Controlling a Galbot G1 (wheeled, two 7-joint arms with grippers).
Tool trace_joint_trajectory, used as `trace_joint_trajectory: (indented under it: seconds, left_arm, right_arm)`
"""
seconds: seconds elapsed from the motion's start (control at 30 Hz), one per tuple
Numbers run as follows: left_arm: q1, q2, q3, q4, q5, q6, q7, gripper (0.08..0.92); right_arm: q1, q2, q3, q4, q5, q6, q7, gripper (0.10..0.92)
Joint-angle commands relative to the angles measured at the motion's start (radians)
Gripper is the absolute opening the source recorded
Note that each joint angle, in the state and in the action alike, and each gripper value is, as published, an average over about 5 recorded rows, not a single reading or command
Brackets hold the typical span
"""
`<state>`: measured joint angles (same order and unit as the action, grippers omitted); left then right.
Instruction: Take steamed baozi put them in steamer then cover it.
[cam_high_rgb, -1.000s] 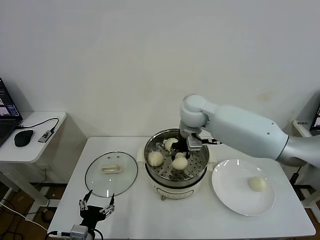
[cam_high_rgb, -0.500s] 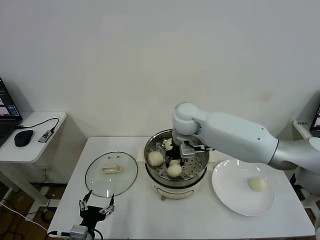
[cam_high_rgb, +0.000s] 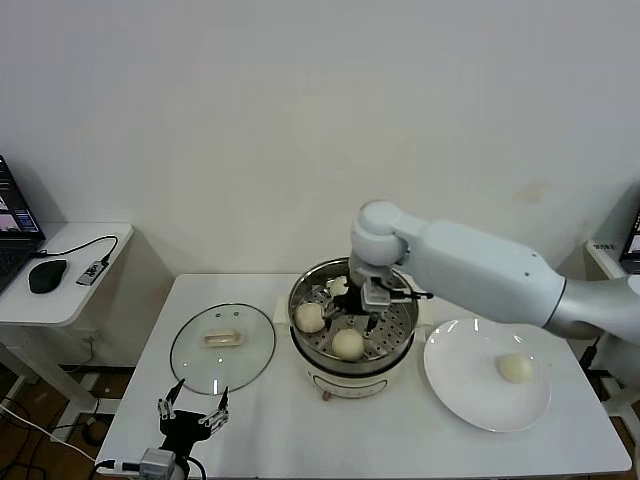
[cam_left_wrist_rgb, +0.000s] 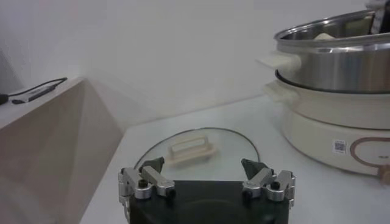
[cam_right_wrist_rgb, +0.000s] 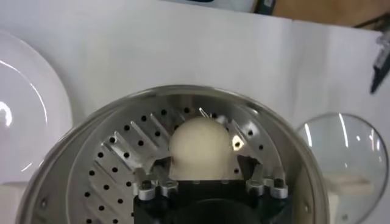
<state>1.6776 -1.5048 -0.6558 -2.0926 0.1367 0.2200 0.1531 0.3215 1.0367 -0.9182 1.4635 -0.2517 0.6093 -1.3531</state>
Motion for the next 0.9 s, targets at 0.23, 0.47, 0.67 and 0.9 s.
trace_joint_trajectory:
  seconds: [0.23, 0.47, 0.67, 0.9]
  left_arm:
    - [-0.009, 0.009, 0.008, 0.003, -0.002, 0.002, 0.005, 0.823]
    - [-0.024, 0.021, 0.009, 0.006, -0.011, 0.008, 0.011, 0.823]
    - [-0.014, 0.029, 0.011, -0.009, -0.021, 0.019, 0.016, 0.823]
    - [0.015, 0.042, 0.002, -0.01, -0.022, 0.017, 0.01, 0.823]
  right_arm:
    - [0.244, -0.315, -0.037, 0.058, 0.278, -0.608, 0.072, 0.823]
    - [0.192, -0.497, -0.033, 0.055, 0.316, -0.978, 0.013, 0.823]
    - [-0.054, -0.573, 0.156, 0.011, 0.192, -1.0, -0.001, 0.823]
    - [-0.302, -0.582, 0.323, -0.038, 0.091, -0.946, 0.036, 0.823]
